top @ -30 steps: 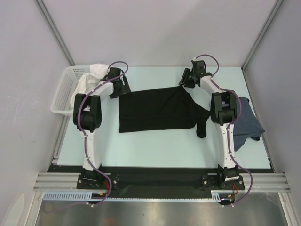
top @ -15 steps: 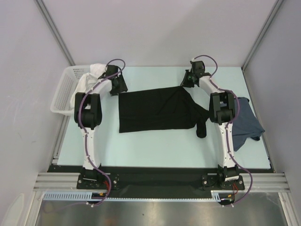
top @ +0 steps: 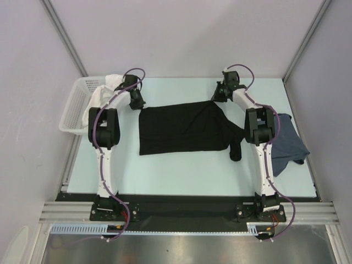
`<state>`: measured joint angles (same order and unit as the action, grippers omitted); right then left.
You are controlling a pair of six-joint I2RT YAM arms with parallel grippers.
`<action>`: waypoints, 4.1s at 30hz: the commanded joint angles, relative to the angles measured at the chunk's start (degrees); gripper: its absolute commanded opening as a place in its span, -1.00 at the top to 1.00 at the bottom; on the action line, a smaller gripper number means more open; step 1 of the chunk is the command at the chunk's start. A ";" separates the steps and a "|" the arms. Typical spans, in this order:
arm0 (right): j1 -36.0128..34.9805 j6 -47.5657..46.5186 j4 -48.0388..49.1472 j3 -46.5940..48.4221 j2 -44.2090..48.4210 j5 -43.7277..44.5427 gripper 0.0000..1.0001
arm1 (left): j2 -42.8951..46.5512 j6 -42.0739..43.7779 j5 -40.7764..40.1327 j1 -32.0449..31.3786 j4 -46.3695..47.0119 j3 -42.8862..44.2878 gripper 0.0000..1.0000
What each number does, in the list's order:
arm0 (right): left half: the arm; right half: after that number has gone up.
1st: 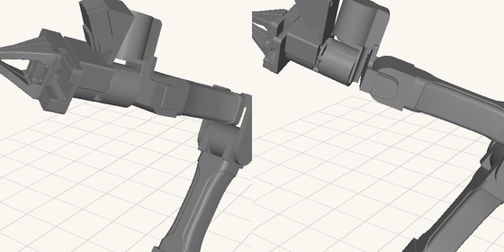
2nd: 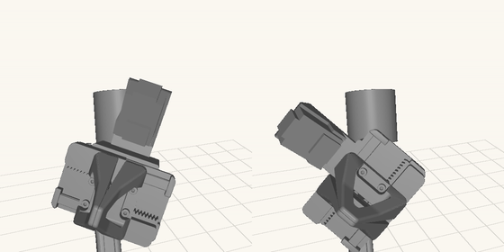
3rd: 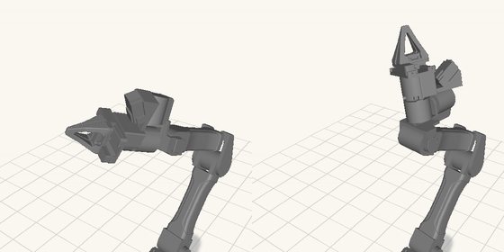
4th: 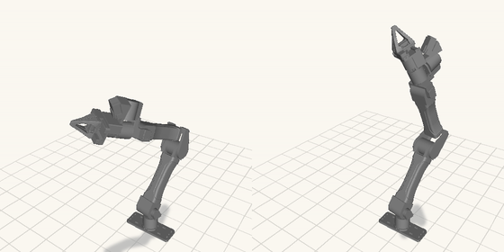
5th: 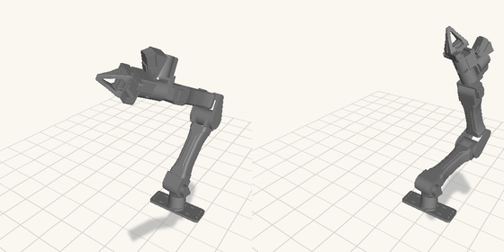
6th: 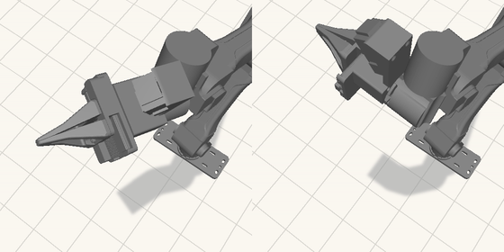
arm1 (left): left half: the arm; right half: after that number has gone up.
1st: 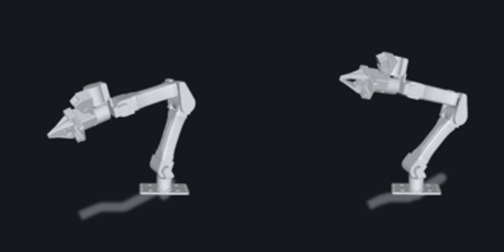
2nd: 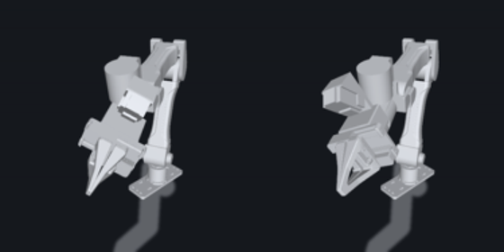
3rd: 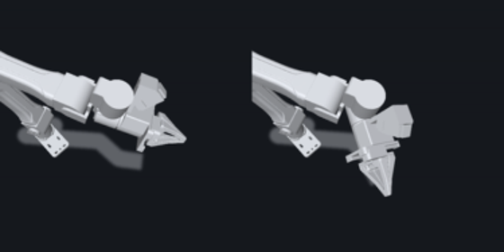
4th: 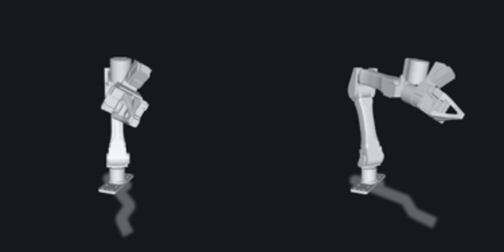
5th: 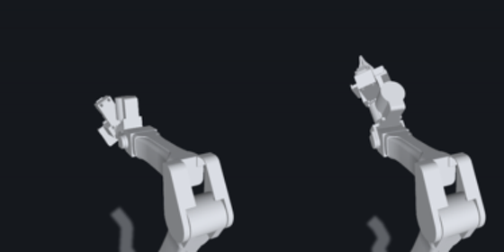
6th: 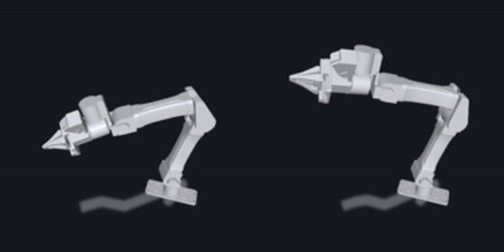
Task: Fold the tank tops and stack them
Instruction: Fold the tank top
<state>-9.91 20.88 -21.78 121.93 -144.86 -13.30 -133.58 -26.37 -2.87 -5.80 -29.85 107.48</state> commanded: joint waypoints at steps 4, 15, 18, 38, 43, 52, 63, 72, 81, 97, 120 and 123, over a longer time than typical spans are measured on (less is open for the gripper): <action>-0.46 -0.58 1.73 -1.77 5.54 1.96 1.00 | 4.37 1.41 -1.87 0.27 0.75 0.54 0.99; -0.02 -0.14 7.36 -10.04 13.55 2.76 1.00 | 11.58 2.47 -2.05 -0.61 5.15 -4.65 0.99; -0.02 -0.05 7.63 -10.65 14.07 3.10 1.00 | 12.11 2.46 -2.49 -0.88 5.15 -5.26 0.99; 1.12 3.90 20.45 -38.59 31.91 2.40 1.00 | 25.46 0.44 -3.89 -1.32 14.63 -28.27 0.99; 0.51 4.43 23.45 -48.08 37.01 2.84 1.00 | 29.07 0.09 -3.72 -1.58 16.66 -33.65 0.99; -0.28 5.74 26.08 -60.05 45.10 4.77 1.00 | 34.25 -0.96 -5.56 -3.25 18.24 -42.52 0.99; -0.55 6.80 23.98 -63.83 45.98 8.55 1.00 | 39.18 -2.10 -8.55 -4.48 19.48 -49.91 0.99; -0.72 9.96 24.33 -66.56 43.87 11.54 1.00 | 40.94 -3.86 -9.08 -4.74 20.44 -53.51 0.98; -0.72 11.81 23.54 -66.38 42.64 12.77 0.55 | 42.34 -4.74 -10.66 -5.97 21.58 -56.68 0.16; -1.60 13.83 17.92 -72.26 57.13 18.57 -0.37 | 51.49 -6.77 -10.49 -4.48 16.48 -53.87 -0.50; -18.48 50.04 10.71 -88.97 72.70 32.90 -0.33 | 19.24 -0.26 -3.45 -4.48 6.12 -24.08 -0.43; -16.72 52.06 10.62 -89.58 71.30 33.16 -0.19 | 17.48 -0.17 -3.28 -4.39 6.11 -23.46 -0.43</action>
<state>-27.94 67.72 -12.34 32.10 -72.69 16.12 -114.78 -27.88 -7.01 -10.50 -22.90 81.43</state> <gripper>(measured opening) 0.612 0.713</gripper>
